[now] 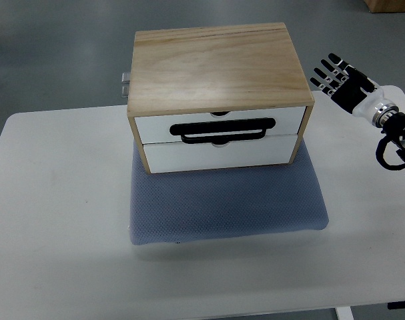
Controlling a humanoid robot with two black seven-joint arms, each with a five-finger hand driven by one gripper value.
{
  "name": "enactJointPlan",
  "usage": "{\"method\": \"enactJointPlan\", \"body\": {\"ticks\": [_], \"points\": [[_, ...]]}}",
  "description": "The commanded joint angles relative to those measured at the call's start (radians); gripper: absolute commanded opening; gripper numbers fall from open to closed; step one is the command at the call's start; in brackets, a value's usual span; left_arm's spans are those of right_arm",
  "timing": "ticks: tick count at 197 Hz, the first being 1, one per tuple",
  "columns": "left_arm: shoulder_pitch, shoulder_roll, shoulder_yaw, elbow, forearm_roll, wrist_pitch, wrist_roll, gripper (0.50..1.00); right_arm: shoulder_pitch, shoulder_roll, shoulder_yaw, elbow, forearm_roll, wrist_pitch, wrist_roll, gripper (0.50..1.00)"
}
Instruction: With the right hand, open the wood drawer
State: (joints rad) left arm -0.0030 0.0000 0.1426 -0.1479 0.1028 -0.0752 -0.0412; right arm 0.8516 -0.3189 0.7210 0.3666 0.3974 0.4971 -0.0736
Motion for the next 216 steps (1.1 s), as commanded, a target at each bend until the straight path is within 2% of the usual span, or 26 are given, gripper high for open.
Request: {"method": "enactJointPlan", "body": {"ticks": [1,104,216], "points": [[0.001,0.0,0.002,-0.001,0.0,0.002,-0.002,1.0,0.0,0.0,0.0,0.0,0.0,0.001,0.0,0.954],[0.0,0.0,0.003,0.013,0.0,0.002,0.0,1.0,-0.005,-0.003,-0.012,0.003,-0.012,0.023,0.0,0.954],[0.0,0.0,0.0,0.013,0.0,0.002,0.0,1.0,-0.008,-0.015,-0.025,0.002,-0.018,0.009,-0.002,0.954]]}}
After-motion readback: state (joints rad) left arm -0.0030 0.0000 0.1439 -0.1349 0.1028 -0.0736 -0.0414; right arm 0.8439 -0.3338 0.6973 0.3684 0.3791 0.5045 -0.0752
